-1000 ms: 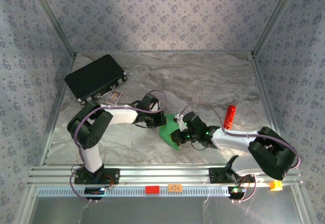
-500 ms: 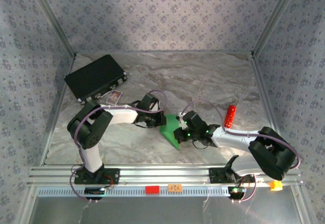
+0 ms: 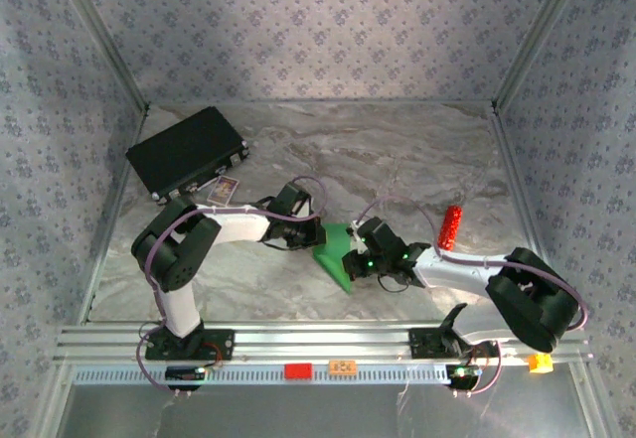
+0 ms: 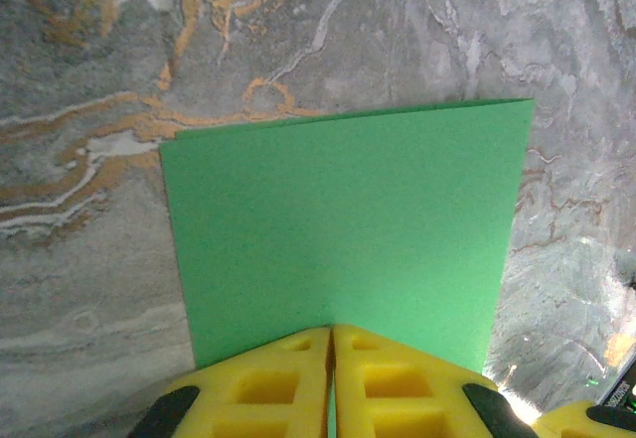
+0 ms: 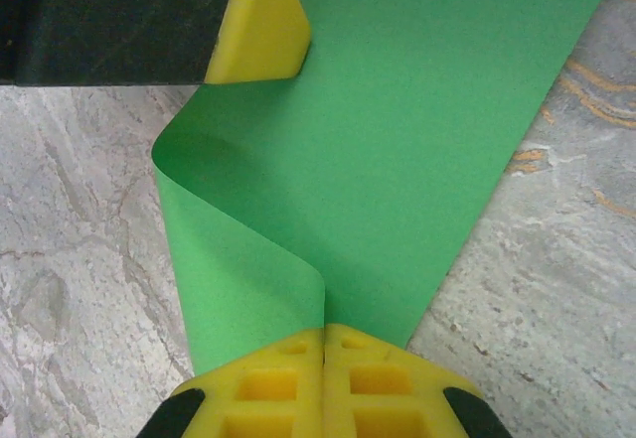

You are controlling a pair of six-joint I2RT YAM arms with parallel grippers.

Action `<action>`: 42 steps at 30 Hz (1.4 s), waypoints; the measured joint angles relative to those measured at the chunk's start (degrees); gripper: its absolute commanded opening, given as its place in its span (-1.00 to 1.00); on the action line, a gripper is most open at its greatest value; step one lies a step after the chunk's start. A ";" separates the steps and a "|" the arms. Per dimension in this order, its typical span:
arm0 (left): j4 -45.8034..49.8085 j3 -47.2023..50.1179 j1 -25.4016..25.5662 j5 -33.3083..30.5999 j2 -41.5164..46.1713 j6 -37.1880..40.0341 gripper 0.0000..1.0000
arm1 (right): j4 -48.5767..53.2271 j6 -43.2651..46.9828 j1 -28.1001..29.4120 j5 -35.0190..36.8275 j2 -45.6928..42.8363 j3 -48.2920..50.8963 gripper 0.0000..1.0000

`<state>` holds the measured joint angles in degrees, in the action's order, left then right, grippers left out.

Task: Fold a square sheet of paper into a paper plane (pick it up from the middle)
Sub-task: Third fold the triangle at the center of the table.

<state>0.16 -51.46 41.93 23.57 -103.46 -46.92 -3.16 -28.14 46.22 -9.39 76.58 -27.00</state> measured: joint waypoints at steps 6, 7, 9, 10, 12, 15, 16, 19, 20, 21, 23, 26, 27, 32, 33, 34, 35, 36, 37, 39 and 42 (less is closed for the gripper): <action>0.02 -0.04 0.07 -0.22 0.00 0.00 -0.82 | 0.04 0.00 0.00 0.20 1.16 -0.79 -0.98; 0.02 -0.04 0.09 -0.22 0.00 0.00 -0.81 | 0.02 0.00 0.04 0.22 1.18 -0.81 -0.98; 0.02 -0.04 0.07 -0.22 0.00 0.00 -0.81 | 0.07 0.00 0.04 0.22 1.16 -0.81 -0.98; 0.02 -0.04 0.07 -0.22 0.00 0.00 -0.81 | 0.09 0.00 0.04 0.24 1.16 -0.81 -0.98; 0.02 -0.04 0.07 -0.22 0.00 0.00 -0.81 | 0.17 0.00 0.04 0.28 1.16 -0.81 -0.98; 0.02 -0.04 0.07 -0.22 0.00 0.00 -0.81 | 0.44 0.00 0.04 0.63 1.16 -0.81 -0.98; 0.02 -0.04 0.07 -0.22 0.00 0.00 -0.81 | 0.48 -0.02 0.04 0.66 1.18 -0.81 -0.98; 0.02 -0.04 0.07 -0.22 0.00 0.00 -0.82 | 0.79 -0.22 0.04 0.92 1.18 -0.81 -0.98; 0.02 -0.04 0.07 -0.22 0.00 0.00 -0.81 | 0.90 -0.33 0.04 1.07 1.18 -0.81 -0.98; 0.02 -0.04 0.07 -0.22 0.00 0.00 -0.82 | 0.92 -0.44 0.04 1.09 1.16 -0.81 -0.98; 0.02 -0.04 0.07 -0.22 0.00 0.00 -0.82 | 0.90 -0.59 0.04 1.09 1.16 -0.81 -0.98; 0.02 -0.04 0.09 -0.22 0.00 0.00 -0.81 | 0.90 -0.61 0.04 1.11 1.22 -0.81 -0.98; 0.02 -0.04 0.07 -0.22 0.00 0.00 -0.81 | 0.92 -0.61 0.04 1.11 1.25 -0.81 -0.98; 0.02 -0.04 0.07 -0.22 0.00 0.00 -0.82 | 0.85 -0.70 0.04 1.09 1.95 -0.81 -0.98; 0.02 -0.04 0.07 -0.22 0.00 0.00 -0.81 | 0.85 -0.83 0.04 1.09 2.25 -0.81 -0.98; 0.02 -0.04 0.07 -0.22 0.00 0.00 -0.81 | 0.87 -0.85 0.04 1.07 2.45 -0.81 -0.98; 0.02 -0.04 0.07 -0.22 0.00 0.00 -0.81 | 0.81 -0.87 0.04 1.07 2.64 -0.81 -0.98; 0.02 -0.04 0.09 -0.22 0.00 0.00 -0.81 | 0.81 -0.98 0.04 1.07 2.67 -0.81 -0.98; 0.02 -0.04 0.07 -0.22 0.00 0.00 -0.81 | 0.81 -1.03 0.04 1.09 2.67 -0.81 -0.98; 0.02 -0.04 0.07 -0.22 0.00 0.00 -0.81 | 0.81 -1.05 0.04 1.09 2.67 -0.81 -0.98; 0.02 -0.04 0.07 -0.22 0.00 0.00 -0.81 | 0.81 -1.05 0.04 1.09 2.67 -0.81 -0.98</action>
<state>0.19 -51.51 42.00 23.35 -103.46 -46.92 -2.35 -29.19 46.26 -8.29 79.24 -27.81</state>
